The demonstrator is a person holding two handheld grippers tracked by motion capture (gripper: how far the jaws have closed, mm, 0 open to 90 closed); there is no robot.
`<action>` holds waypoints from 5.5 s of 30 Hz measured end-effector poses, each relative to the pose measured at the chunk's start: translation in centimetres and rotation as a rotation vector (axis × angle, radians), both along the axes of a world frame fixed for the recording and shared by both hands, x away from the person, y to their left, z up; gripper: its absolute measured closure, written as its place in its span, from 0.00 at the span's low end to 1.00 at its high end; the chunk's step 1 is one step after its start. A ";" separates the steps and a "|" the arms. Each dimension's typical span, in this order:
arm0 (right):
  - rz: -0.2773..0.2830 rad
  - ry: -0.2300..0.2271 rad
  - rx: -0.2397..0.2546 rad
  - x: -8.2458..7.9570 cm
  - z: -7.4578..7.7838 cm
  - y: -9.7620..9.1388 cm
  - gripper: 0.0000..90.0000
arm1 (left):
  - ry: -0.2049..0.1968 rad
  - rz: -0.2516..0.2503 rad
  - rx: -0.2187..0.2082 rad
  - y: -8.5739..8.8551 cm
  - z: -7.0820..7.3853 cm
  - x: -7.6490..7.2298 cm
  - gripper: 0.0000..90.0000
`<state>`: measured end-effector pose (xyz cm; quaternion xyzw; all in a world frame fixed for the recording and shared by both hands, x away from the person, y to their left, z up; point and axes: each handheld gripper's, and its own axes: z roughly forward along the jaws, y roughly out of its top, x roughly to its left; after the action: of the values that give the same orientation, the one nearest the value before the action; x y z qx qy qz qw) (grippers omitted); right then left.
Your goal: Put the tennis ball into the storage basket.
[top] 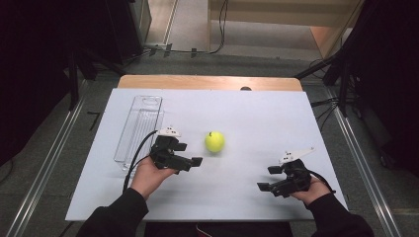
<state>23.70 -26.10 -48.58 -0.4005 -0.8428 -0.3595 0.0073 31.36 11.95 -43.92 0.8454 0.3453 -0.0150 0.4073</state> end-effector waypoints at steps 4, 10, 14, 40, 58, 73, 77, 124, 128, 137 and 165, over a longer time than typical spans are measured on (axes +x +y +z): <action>0.001 0.000 -0.001 0.0 0.0 0.0 0.19 | 0.001 0.006 -0.003 -0.2 0.1 0.4 0.15; -0.001 0.000 -0.002 0.0 0.0 0.0 0.19 | 0.002 -0.002 -0.002 -0.6 0.2 0.8 0.15; 0.003 -0.002 -0.004 0.0 0.0 0.0 0.19 | 0.000 -0.005 0.014 -1.0 0.0 1.1 0.15; -0.011 -0.002 0.000 0.0 -0.1 -0.1 0.19 | -0.017 -0.019 0.028 -2.7 0.3 2.9 0.15; -0.019 0.000 -0.009 -0.5 -0.2 0.1 0.19 | -0.017 -0.044 -0.009 -4.3 0.9 4.3 0.15; -0.017 -0.002 -0.010 -0.6 -0.2 0.0 0.19 | -0.026 -0.035 0.004 -5.6 0.7 5.9 0.15; -0.023 0.000 -0.011 -0.6 -0.1 -0.1 0.19 | -0.033 -0.030 0.006 -6.1 0.7 6.2 0.12; -0.021 0.001 -0.008 -0.6 -0.2 -0.2 0.19 | -0.037 -0.035 0.055 -8.3 -2.2 7.5 0.00; -0.022 0.002 -0.007 -0.7 -0.1 -0.2 0.19 | -0.025 -0.023 0.054 -8.1 -2.8 7.6 0.00; -0.019 0.001 -0.008 -0.7 -0.1 -0.2 0.19 | -0.002 -0.014 0.075 -8.3 -3.9 7.5 0.00; -0.013 0.002 -0.008 -0.7 -0.2 -0.3 0.19 | -0.105 -0.036 0.167 -8.8 -5.9 6.2 0.28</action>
<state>23.04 -26.43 -48.73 -0.4063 -0.8416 -0.3558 0.0040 37.60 3.18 -49.87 0.8820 0.3085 0.0507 0.3526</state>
